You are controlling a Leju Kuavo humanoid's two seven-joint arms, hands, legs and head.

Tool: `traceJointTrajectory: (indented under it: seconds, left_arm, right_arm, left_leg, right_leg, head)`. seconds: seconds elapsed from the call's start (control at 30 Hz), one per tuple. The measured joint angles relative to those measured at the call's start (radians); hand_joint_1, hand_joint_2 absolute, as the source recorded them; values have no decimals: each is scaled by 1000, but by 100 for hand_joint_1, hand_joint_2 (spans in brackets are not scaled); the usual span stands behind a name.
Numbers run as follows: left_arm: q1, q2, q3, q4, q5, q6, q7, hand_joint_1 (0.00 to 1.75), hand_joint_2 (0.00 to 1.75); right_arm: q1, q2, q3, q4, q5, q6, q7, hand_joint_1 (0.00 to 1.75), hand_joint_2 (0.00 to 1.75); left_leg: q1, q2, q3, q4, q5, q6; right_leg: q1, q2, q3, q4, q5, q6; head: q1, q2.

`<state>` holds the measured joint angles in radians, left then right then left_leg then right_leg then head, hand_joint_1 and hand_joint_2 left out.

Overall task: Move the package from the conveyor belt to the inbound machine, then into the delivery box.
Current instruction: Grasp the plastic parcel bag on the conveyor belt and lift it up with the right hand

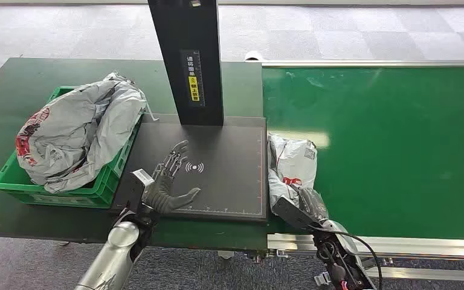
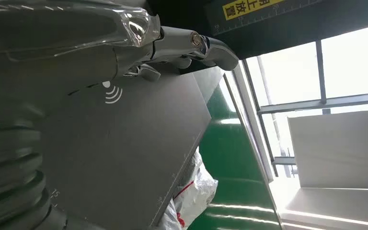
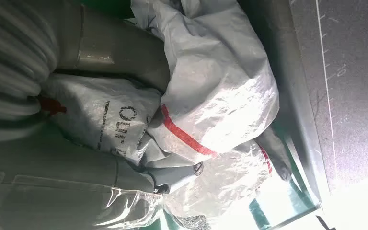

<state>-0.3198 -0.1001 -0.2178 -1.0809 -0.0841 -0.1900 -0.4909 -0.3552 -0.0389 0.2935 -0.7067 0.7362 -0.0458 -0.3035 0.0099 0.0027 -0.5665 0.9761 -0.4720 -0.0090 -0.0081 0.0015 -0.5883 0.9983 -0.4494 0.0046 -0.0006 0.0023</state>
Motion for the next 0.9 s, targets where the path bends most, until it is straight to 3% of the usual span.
traceJointTrajectory:
  seconds: [0.23, 0.37, 0.53, 0.6, 0.73, 0.83, 0.9]
  left_arm:
    - [1, 1, 0, -2, 0, -1, 0, 0, 175]
    - [1, 0, 0, -2, -6, -8, -8, 0, 175]
    - [2, 0, 0, -2, -7, -8, -19, 0, 175]
    - [1, 0, 0, -1, -5, -9, -24, 0, 175]
    - [-11, 0, -1, 18, 0, -10, -44, 0, 175]
    - [-17, 0, -1, 33, 2, -8, -55, 0, 175]
    - [-18, 0, -1, 39, 3, -4, -58, 0, 175]
  right_arm:
    - [7, -1, -4, -13, -20, -5, -14, 175, 175]
    - [62, -6, -80, -107, -193, 49, -102, 175, 175]
    - [118, -4, -169, -238, -341, 19, -183, 175, 175]
    - [139, 1, -215, -292, -531, 117, -193, 175, 175]
    - [162, 23, -345, -329, -1058, 457, -130, 175, 175]
    - [164, 39, -424, -321, -1257, 567, -91, 175, 175]
    - [164, 47, -459, -317, -1321, 584, -86, 175, 175]
  left_leg:
    - [0, 0, 0, 0, 0, 0]
    - [0, 0, 0, 0, 0, 0]
    - [0, -1, 0, 0, 0, 0]
    - [0, -1, 0, 0, 0, 0]
    - [0, -1, 0, 0, 0, 0]
    - [0, -1, 0, 0, 0, 0]
    - [0, 0, 0, 0, 0, 0]
  right_leg:
    - [0, 0, 0, 0, 0, 0]
    - [0, 0, 0, 0, 0, 0]
    - [0, 0, 0, 0, 0, 0]
    - [0, -1, 0, 0, 0, 0]
    - [0, -1, 0, 0, 0, 0]
    - [0, 0, 0, 0, 0, 0]
    - [0, 0, 0, 0, 0, 0]
  head:
    - [0, 0]
    - [0, 0]
    - [0, 0]
    - [0, 0]
    - [0, 0]
    - [0, 0]
    - [0, 0]
